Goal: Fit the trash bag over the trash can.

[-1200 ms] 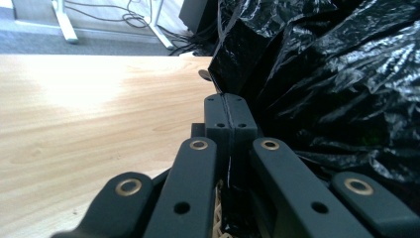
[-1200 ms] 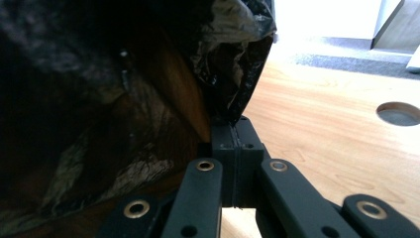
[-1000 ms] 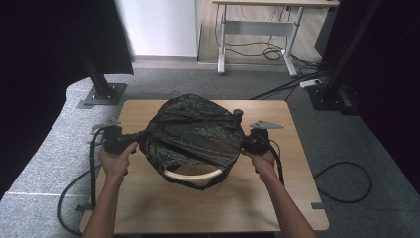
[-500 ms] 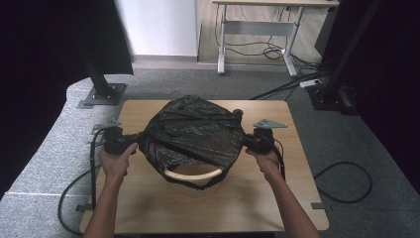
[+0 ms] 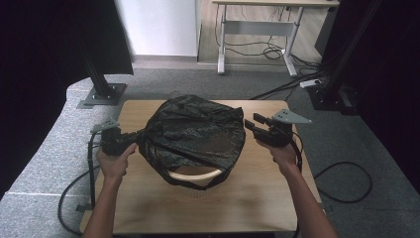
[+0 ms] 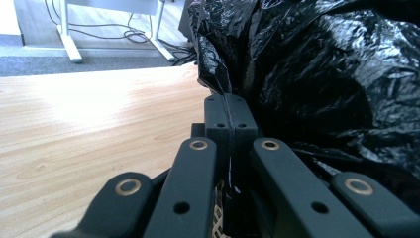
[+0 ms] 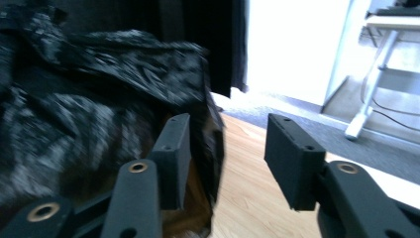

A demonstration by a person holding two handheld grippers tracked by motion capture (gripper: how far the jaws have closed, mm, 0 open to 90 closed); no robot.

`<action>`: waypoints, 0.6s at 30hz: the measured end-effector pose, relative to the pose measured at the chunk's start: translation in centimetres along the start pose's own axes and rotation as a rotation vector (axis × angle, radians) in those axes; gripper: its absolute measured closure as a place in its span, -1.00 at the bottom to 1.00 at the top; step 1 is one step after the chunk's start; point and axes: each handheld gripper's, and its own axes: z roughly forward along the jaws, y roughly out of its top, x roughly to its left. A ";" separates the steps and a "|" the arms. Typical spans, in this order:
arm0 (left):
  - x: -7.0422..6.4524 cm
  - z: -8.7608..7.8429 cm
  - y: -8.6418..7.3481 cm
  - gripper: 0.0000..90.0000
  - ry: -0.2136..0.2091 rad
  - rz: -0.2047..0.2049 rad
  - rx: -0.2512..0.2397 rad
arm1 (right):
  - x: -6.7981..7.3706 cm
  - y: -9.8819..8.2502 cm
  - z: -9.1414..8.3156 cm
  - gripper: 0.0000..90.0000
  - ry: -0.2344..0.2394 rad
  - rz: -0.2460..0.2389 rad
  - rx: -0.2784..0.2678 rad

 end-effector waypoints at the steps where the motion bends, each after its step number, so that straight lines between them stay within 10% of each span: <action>1: 0.0 -0.1 0.1 0.99 -0.001 0.000 -0.002 | 0.1 0.2 0.2 0.10 0.008 -0.008 0.001; 8: 0.1 0.0 0.4 0.99 -0.007 0.000 -0.001 | 0.2 0.5 1.4 0.07 0.053 -0.021 0.000; 13: 0.3 0.0 0.7 0.99 -0.007 -0.002 -0.012 | -0.2 0.9 2.2 0.64 0.096 -0.034 -0.011; 18: 0.6 0.2 0.8 0.99 0.006 -0.002 -0.008 | -0.3 1.2 3.8 0.92 0.042 0.001 -0.005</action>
